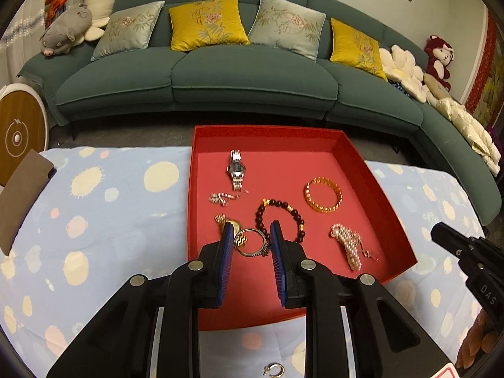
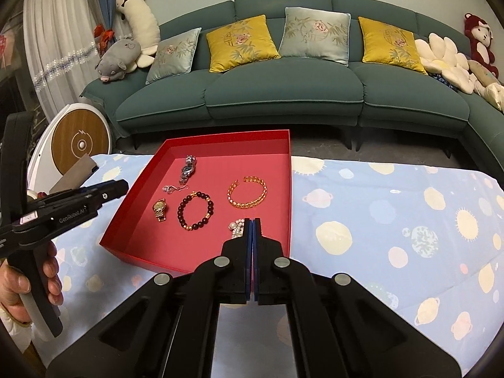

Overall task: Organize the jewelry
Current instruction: 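Carry the ring and drop earring into the red box and open both tools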

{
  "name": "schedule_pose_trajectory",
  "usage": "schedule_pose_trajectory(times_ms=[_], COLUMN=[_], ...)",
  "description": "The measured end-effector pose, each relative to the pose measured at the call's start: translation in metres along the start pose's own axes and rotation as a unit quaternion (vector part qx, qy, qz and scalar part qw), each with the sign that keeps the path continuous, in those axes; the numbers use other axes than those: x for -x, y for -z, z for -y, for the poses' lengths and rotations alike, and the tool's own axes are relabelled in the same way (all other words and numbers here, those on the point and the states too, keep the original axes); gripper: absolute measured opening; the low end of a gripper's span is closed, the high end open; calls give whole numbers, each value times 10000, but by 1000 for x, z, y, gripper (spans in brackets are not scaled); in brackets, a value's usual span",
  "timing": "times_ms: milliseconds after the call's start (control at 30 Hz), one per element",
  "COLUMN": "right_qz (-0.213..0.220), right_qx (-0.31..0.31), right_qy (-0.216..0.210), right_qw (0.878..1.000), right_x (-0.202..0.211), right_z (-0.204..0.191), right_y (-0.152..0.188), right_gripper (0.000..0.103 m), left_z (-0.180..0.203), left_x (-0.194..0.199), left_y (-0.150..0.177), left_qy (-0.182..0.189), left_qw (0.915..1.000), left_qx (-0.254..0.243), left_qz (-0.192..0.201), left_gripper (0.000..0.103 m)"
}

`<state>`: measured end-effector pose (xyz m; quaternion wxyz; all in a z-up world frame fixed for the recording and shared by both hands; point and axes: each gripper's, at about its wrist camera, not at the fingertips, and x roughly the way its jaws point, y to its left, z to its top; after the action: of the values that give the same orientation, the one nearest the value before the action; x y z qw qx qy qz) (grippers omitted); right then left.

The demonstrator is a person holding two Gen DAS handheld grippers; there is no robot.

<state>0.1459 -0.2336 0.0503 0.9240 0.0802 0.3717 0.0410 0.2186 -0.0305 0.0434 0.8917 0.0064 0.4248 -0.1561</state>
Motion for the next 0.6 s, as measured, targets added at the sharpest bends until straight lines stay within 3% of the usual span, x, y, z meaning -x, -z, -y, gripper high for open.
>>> schedule_pose_trajectory(times_ms=[33, 100, 133, 167, 267, 600], right_qz=[6, 7, 7, 7, 17, -238], right_qx=[-10, -34, -64, -90, -106, -94], right_qy=[-2, -7, -15, -25, -34, -263], right_qw=[10000, 10000, 10000, 10000, 9999, 9993], right_x=[2, 3, 4, 3, 4, 7], right_z=[0, 0, 0, 0, -3, -19], right_y=[1, 2, 2, 2, 3, 27], right_gripper=[0, 0, 0, 0, 0, 5], left_z=[1, 1, 0, -1, -5, -29], left_x=[-3, -7, -6, -3, 1, 32], left_y=[3, 7, 9, 11, 11, 31], left_qy=[7, -47, -100, -158, -107, -11], left_qw=[9999, 9998, 9998, 9998, 9998, 9972], left_qx=[-11, 29, 79, 134, 182, 746], left_qz=[-107, -216, -178, -71, 55, 7], left_gripper=[25, 45, 61, 66, 71, 71])
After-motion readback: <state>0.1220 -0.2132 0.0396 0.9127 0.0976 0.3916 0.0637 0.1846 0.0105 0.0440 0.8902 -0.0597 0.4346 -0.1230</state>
